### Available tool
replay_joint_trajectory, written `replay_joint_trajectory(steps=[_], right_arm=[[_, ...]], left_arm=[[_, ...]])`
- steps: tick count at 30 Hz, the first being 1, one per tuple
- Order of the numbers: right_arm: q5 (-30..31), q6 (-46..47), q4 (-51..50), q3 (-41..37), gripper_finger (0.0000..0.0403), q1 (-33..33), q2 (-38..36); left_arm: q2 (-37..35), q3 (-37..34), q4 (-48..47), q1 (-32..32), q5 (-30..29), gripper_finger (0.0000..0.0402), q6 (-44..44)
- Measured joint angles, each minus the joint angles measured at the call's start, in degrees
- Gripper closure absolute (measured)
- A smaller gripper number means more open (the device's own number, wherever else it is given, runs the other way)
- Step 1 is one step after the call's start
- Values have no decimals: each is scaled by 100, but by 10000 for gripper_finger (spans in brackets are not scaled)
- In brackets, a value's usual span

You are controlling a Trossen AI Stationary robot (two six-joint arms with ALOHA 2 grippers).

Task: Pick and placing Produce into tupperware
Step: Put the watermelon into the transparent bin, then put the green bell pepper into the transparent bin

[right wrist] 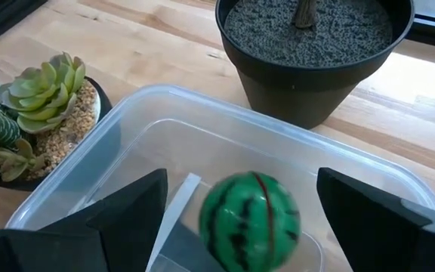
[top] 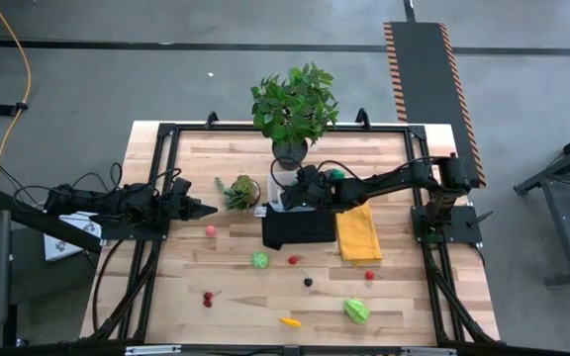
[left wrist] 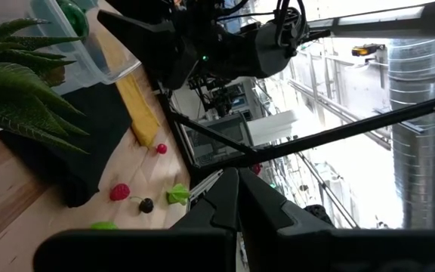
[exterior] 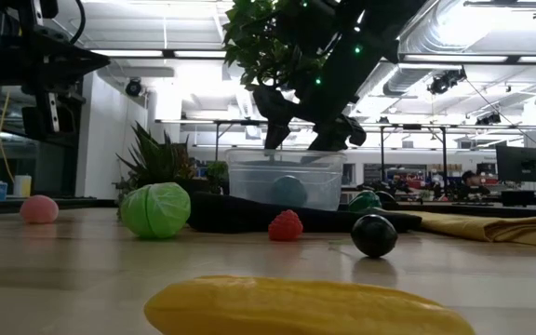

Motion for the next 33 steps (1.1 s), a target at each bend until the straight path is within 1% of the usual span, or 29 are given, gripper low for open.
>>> replay_joint_trajectory(steps=[8, 18, 24, 28, 33], right_arm=[[0, -39, -64, -2, 70, 0, -118], [2, -39, -552, -2, 70, 79, -456], [-3, 8, -810, 0, 70, 334, -622], [-177, 211, -959, 0, 71, 555, -747], [-221, 479, -1393, 0, 71, 817, -1148]], left_arm=[[-1, -1, 0, 0, 0, 401, 1], [0, -1, -2, -2, 0, 401, 0], [0, -1, -2, -2, 0, 401, 7], [0, -1, -2, -2, 0, 401, 7], [0, -1, -2, -2, -2, 401, 22]])
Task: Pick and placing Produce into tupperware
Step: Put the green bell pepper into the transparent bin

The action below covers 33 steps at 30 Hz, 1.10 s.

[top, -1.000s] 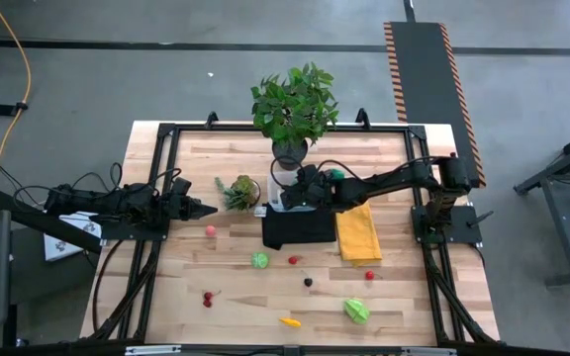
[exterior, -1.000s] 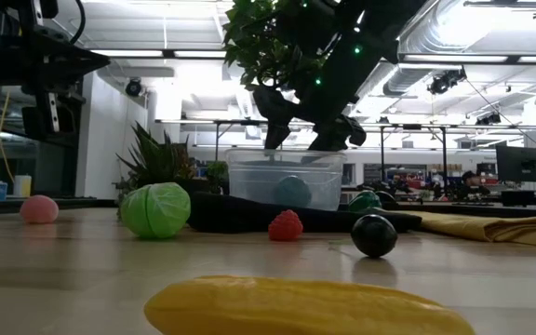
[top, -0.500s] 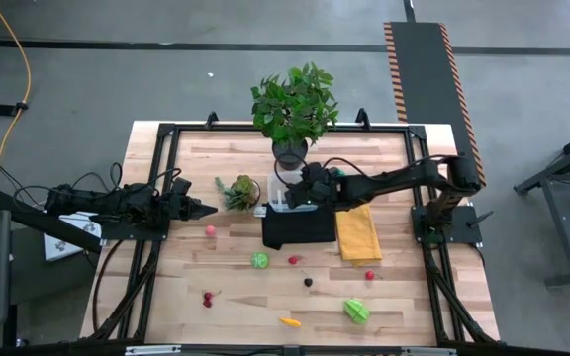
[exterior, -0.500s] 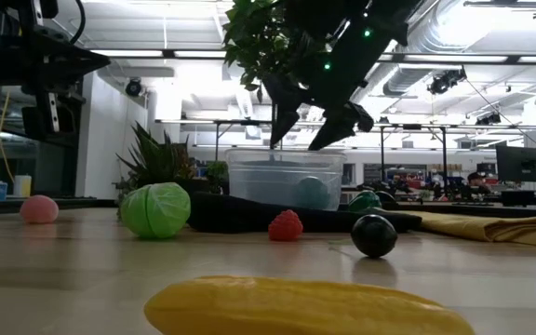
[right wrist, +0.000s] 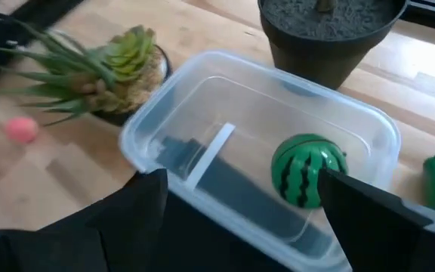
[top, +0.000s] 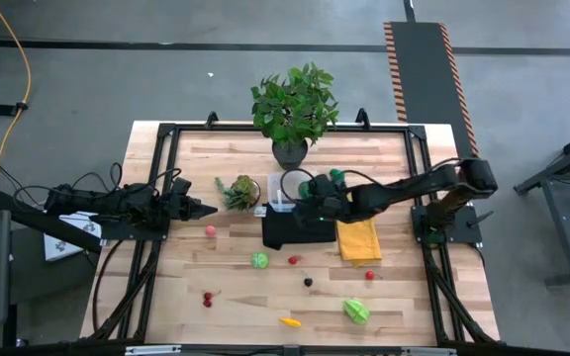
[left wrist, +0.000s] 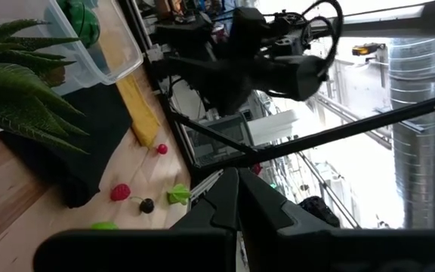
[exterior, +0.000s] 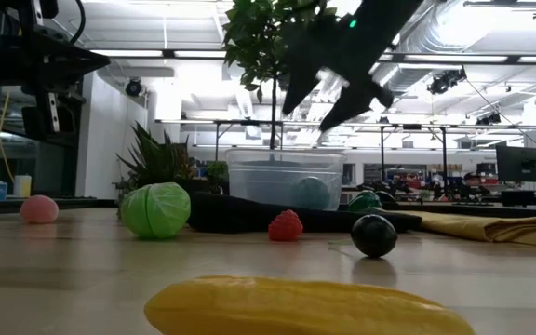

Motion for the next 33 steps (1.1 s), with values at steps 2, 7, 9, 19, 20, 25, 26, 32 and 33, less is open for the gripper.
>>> replay_joint_trajectory(steps=[2, 7, 9, 19, 20, 25, 26, 32, 33], right_arm=[[2, 117, -227, 1, 71, 83, -227], [4, 151, -826, 2, 71, 234, -878], [1, 149, -1130, 2, 71, 272, -1128], [-827, 128, -2817, 4, 71, 287, -1997], [-900, 122, -2962, 4, 71, 288, -2027], [-1207, -58, -3595, 4, 71, 287, -2067], [-1248, -114, -3687, 4, 71, 287, -2067], [-1160, -517, -4005, 2, 71, 287, -2067], [-1103, -558, -4061, 1, 71, 287, -2067]], left_arm=[[-2, 0, 1, 2, 0, 401, 0], [-2, 0, 2, 2, -5, 401, 0], [-2, 0, 2, 0, -6, 401, 0], [0, 0, 3, 0, -22, 401, 0], [-2, 0, 2, 0, -22, 401, 0], [0, 0, 2, 0, -22, 401, 0], [-2, 0, 2, 0, -22, 401, 0], [-2, 0, 2, 1, -22, 401, -2], [-2, 0, 2, 1, -22, 401, -2]])
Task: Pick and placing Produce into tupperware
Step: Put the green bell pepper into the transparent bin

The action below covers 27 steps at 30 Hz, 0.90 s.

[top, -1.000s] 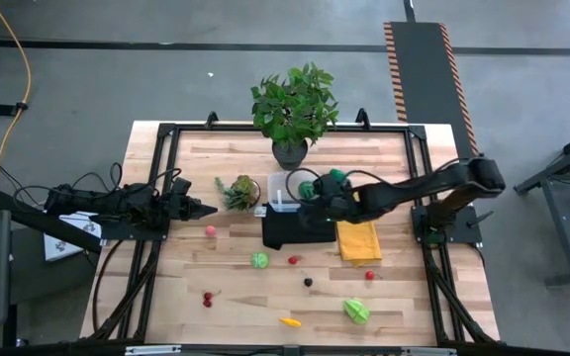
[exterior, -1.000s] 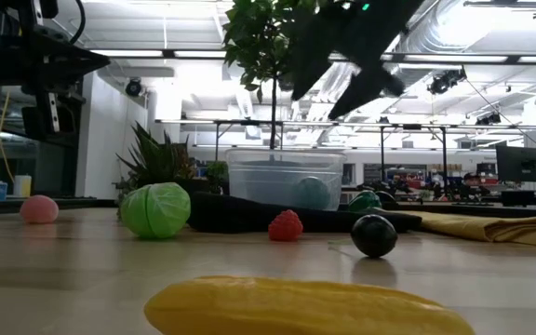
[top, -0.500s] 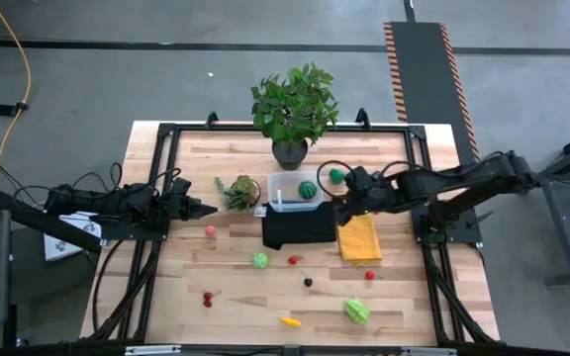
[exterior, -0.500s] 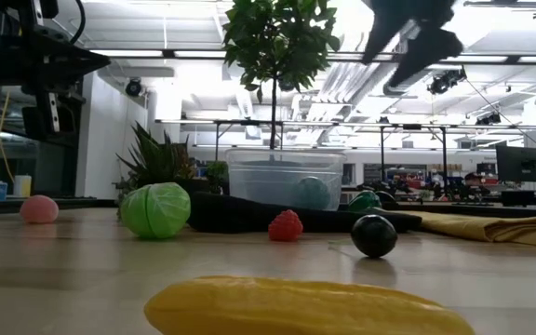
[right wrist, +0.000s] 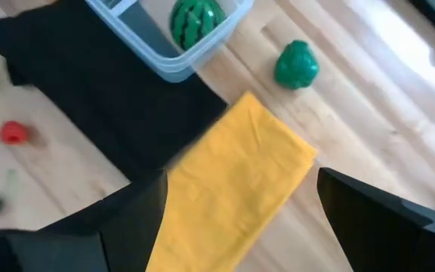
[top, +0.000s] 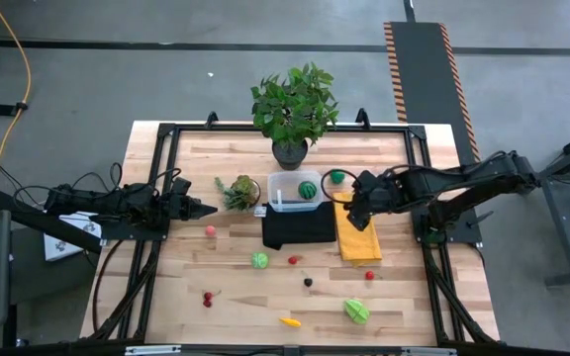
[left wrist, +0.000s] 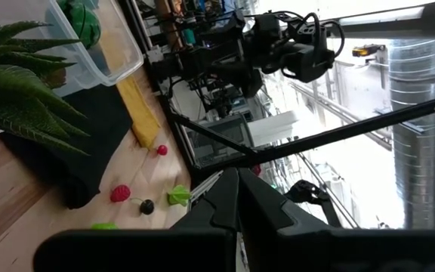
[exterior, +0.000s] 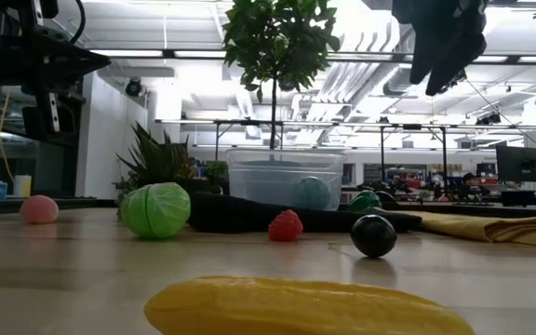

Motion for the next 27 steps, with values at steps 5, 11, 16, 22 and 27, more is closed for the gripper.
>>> replay_joint_trajectory(steps=[5, 11, 16, 22, 27], right_arm=[[54, 50, 170, -568, 71, 0, -206], [-239, 722, 1317, -1864, 71, 100, -954], [-247, 1085, 2139, -2670, 71, 127, -1607], [243, 1139, 3040, -3394, 71, 99, -2057], [456, 1054, 3597, -3844, 71, -56, -2070]], left_arm=[[0, 0, 2, -1, 0, 401, -2], [2, 0, 2, 0, 0, 401, -11], [0, 0, 2, 0, 0, 401, -11], [0, 0, 2, -1, 0, 401, -18], [1, 0, 2, 0, 0, 401, -20]])
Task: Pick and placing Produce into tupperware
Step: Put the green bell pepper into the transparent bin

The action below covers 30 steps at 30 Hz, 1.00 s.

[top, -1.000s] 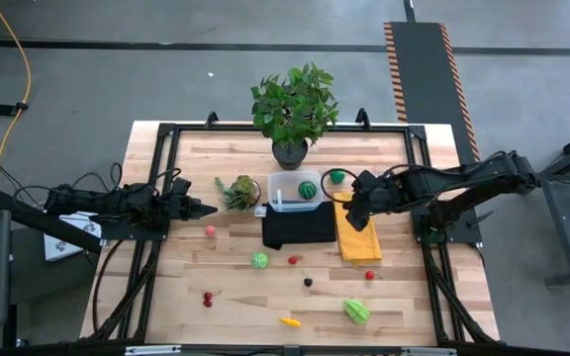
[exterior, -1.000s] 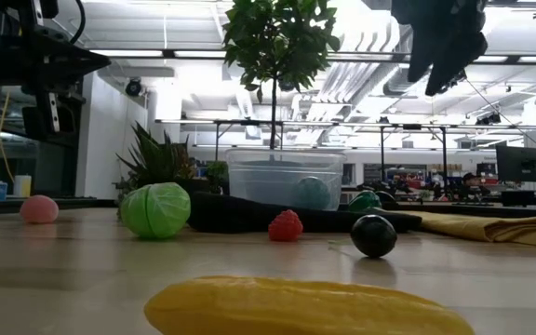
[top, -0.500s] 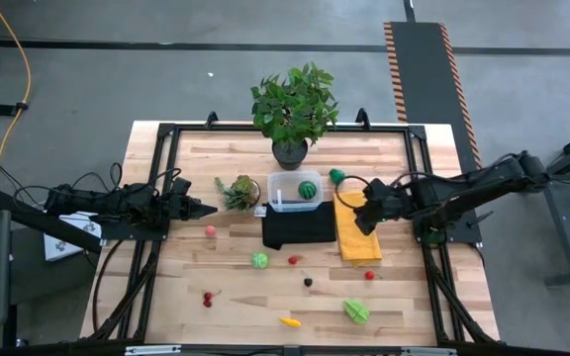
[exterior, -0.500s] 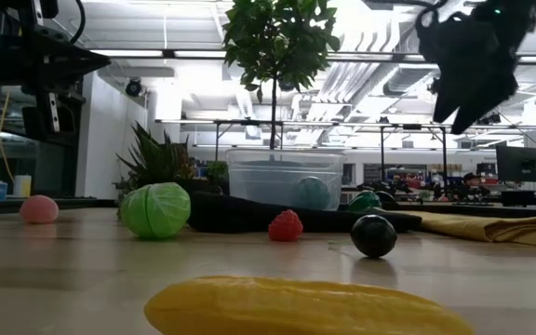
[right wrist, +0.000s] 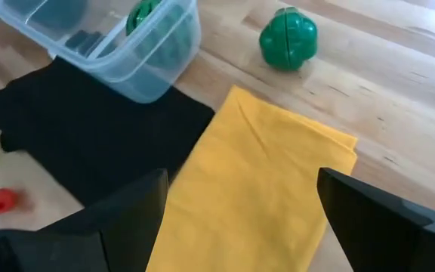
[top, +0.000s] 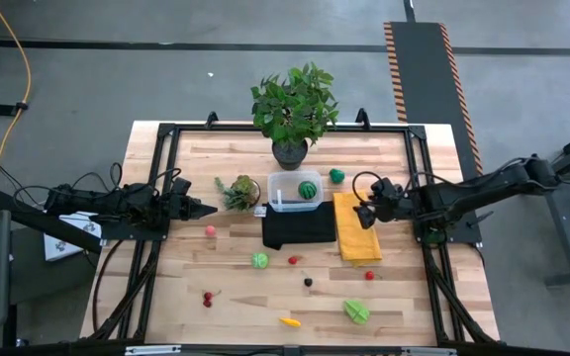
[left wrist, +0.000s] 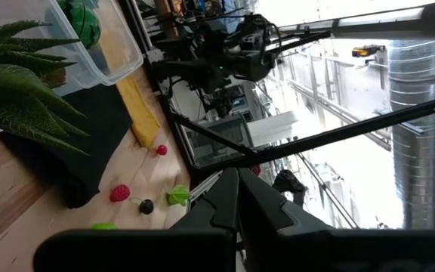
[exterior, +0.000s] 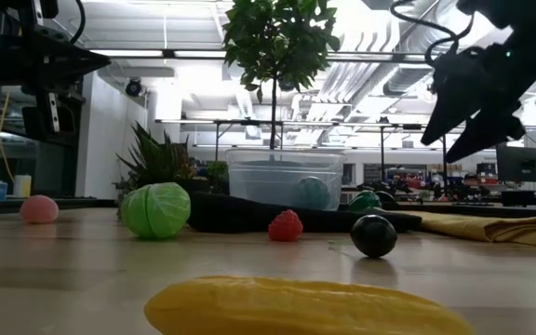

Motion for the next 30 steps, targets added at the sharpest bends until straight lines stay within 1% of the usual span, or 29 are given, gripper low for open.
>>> replay_joint_trajectory(steps=[5, 11, 16, 22, 25, 30], right_arm=[[257, -267, 632, -403, 71, -190, 2], [531, -910, 1246, -659, 71, -460, 2], [533, -1548, 1634, -773, 71, -694, 3], [539, -1834, 1730, -776, 71, -983, 42], [518, -2043, 1945, -778, 71, -1117, 197], [373, -2362, 2443, -778, 71, -1320, 672]], left_arm=[[-1, 0, 0, 0, 0, 401, 0], [1, 0, 0, -1, 2, 401, 0], [0, 0, 0, -2, 2, 401, 0], [-1, 1, 0, -2, 2, 401, 0], [-1, 0, 0, 0, 2, 401, 0], [0, 0, -3, -1, 42, 401, 0]])
